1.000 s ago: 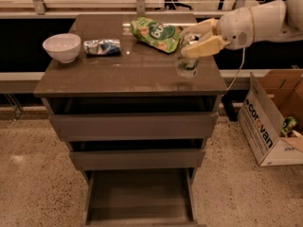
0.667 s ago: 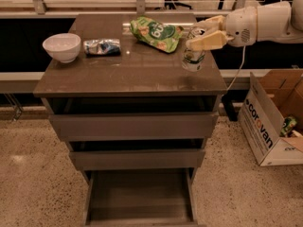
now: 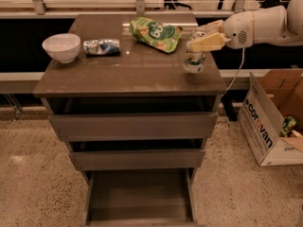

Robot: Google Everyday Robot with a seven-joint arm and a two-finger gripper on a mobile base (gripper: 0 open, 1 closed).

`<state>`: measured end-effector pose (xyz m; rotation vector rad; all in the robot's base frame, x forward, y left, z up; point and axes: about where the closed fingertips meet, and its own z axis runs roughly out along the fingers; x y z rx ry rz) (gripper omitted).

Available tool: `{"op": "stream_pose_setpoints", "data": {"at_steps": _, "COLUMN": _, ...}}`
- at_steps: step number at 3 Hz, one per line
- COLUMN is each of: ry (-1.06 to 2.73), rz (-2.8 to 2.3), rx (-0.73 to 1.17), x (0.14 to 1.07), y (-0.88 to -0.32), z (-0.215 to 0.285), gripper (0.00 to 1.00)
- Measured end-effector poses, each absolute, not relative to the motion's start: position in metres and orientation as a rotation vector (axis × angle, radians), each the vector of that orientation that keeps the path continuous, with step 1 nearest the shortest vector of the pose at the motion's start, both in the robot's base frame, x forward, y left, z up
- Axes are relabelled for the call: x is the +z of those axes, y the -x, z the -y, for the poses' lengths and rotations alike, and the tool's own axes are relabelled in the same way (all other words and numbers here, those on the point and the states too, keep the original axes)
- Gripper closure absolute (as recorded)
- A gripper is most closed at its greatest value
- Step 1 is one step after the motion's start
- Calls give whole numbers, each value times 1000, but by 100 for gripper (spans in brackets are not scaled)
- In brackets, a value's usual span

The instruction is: Pick 7up can from bottom drawer and place on counter

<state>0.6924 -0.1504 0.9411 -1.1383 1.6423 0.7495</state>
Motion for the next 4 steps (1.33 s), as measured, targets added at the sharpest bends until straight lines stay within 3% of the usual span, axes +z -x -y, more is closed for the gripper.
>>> {"op": "stream_pose_setpoints", "data": {"at_steps": 2, "ry": 1145, "rz": -1641, "rx": 760, "x": 939, "y": -694, "z": 144, "gripper": 14}}
{"op": "stream_pose_setpoints", "data": {"at_steps": 3, "ry": 1149, "rz": -1639, "rx": 766, "x": 937, "y": -694, "z": 141, "gripper": 0}}
{"op": "stream_pose_setpoints", "data": {"at_steps": 4, "ry": 1149, "rz": -1639, "rx": 766, "x": 937, "y": -694, "z": 141, "gripper": 0}}
